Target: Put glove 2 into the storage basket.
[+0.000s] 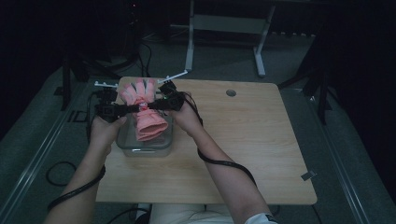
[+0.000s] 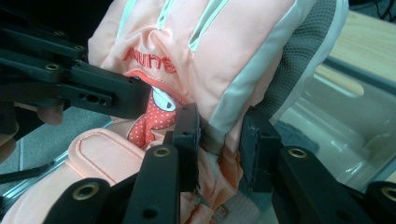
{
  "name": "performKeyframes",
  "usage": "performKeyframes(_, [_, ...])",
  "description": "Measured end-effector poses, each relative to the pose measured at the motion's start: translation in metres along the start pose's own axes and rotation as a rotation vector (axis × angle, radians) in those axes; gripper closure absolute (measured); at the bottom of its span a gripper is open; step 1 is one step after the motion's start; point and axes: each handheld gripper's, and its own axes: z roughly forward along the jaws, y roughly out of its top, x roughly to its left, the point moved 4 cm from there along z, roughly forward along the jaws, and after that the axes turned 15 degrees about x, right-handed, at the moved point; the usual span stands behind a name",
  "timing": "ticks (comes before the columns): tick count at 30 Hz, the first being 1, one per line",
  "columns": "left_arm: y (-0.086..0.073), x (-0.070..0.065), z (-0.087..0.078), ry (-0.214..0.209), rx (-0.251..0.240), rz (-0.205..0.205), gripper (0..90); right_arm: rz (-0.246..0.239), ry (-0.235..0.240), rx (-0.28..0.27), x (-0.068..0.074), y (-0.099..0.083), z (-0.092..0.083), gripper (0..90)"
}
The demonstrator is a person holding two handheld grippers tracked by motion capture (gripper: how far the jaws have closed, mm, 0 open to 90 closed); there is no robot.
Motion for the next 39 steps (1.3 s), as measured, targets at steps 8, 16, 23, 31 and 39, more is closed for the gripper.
performKeyframes(8, [-0.006, 0.017, 0.034, -0.027, 0.035, -0.025, 77.8, 0.037, -0.026, 0.049, -0.014, -0.011, 0.026, 70.3])
performKeyframes(16, [-0.013, 0.031, 0.066, -0.039, 0.132, -0.062, 77.5, 0.093, -0.025, 0.112, -0.031, -0.028, 0.057, 70.3])
performKeyframes(23, [-0.013, 0.034, 0.078, -0.006, 0.188, -0.088, 76.1, 0.124, -0.026, 0.153, -0.036, -0.034, 0.067, 68.8])
performKeyframes(31, [-0.013, 0.039, 0.082, 0.050, 0.190, -0.114, 62.6, 0.125, -0.044, 0.159, -0.038, -0.034, 0.071, 64.7])
performKeyframes(39, [-0.012, 0.039, 0.085, 0.126, 0.202, -0.105, 47.9, 0.134, -0.078, 0.187, -0.043, -0.029, 0.075, 52.9])
